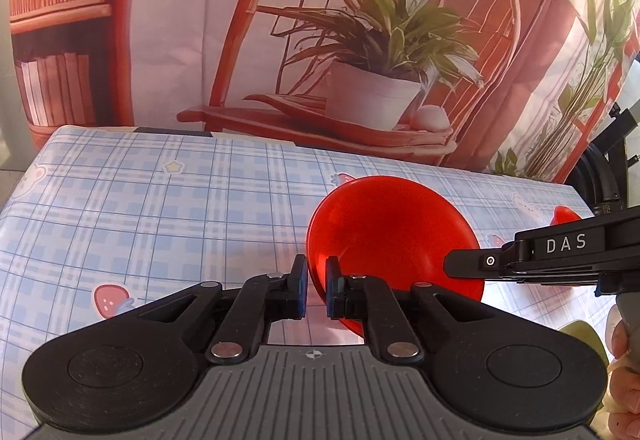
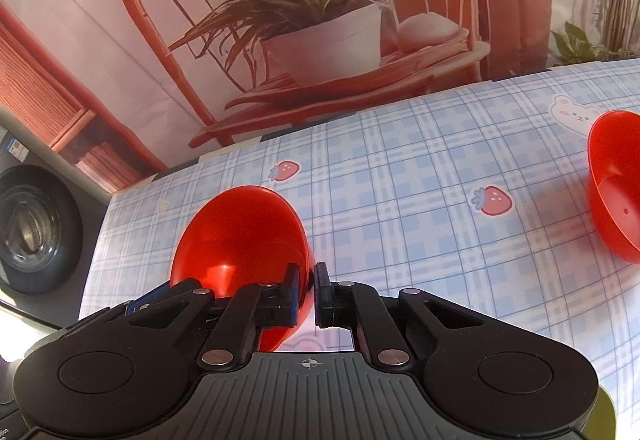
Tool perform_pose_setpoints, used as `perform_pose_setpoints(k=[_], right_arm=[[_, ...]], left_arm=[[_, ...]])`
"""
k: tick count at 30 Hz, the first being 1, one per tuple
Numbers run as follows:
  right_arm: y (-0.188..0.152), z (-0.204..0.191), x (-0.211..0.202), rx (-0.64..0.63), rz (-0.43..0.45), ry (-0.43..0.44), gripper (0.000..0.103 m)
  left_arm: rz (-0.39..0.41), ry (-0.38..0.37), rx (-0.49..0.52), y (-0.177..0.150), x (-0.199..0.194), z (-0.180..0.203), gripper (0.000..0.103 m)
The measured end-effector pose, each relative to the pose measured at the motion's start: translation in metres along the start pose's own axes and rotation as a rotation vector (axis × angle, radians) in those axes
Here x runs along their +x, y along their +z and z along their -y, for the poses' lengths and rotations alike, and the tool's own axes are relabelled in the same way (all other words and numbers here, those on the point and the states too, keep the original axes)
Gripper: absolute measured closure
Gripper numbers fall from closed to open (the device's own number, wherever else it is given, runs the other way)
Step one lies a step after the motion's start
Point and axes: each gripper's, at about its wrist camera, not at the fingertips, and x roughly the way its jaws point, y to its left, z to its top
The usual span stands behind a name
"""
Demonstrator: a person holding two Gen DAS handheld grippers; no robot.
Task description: Organize plates and bowls
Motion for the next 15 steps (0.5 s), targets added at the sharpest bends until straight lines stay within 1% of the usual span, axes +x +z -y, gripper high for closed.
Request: perform_pose_setpoints(k=[4, 8, 15], right_arm=[[-0.006, 0.0, -0.01, 0.002, 0.009, 0.017, 0.097], [-0.011, 0.0, -0.027, 0.001, 0.021, 0.041, 0.097], [-0.024, 0.001, -0.067, -0.039, 0.075, 0.064, 0.097]], left_arm=[[-0.007, 0.001, -0.01, -0.003, -0.012, 0.0, 0.093], [-0.008, 0.015, 0.005, -0.004, -0.029, 0.007, 0.093], [0.026, 0.031, 0.042, -0.003, -0.071, 0.029, 0.093]])
